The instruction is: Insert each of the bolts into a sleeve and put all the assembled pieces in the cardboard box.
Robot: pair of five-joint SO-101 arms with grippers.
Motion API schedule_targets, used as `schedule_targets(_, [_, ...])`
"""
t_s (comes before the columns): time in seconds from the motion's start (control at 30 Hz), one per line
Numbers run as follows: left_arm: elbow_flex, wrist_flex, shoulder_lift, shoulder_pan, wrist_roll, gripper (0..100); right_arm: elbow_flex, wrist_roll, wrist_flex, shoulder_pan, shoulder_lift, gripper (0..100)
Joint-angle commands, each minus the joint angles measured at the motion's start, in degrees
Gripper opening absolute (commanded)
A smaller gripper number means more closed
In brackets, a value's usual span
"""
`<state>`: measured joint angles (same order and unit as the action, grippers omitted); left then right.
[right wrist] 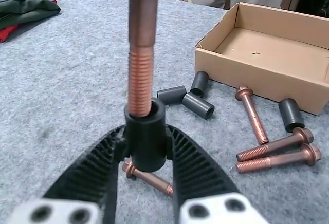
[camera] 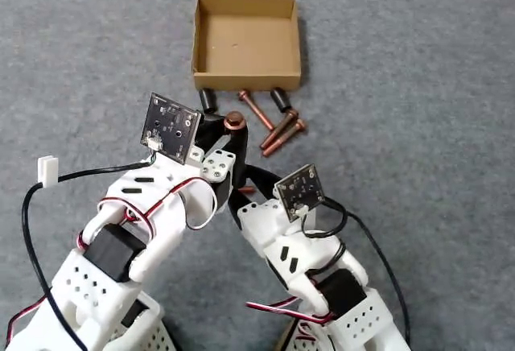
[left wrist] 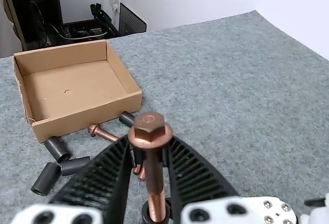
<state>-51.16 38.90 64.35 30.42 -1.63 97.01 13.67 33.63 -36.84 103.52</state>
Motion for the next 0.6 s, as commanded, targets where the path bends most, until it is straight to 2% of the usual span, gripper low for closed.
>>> schedule_targets(0.0, [0.70,-0.09,0.48,-0.44,0.00,2,-0.22,0.62,-0.62,-0.48,4.62,1.9])
schedule_targets(0.27, [5.54,10.20,0.48,-0.35,0.00,2,-0.22,0.53,-0.62,-0.48,4.62,1.9])
schedule_targets(0.57, [5.80,10.90,0.48,0.18,0.09,2,-0.22,0.53,-0.62,-0.48,4.62,1.9])
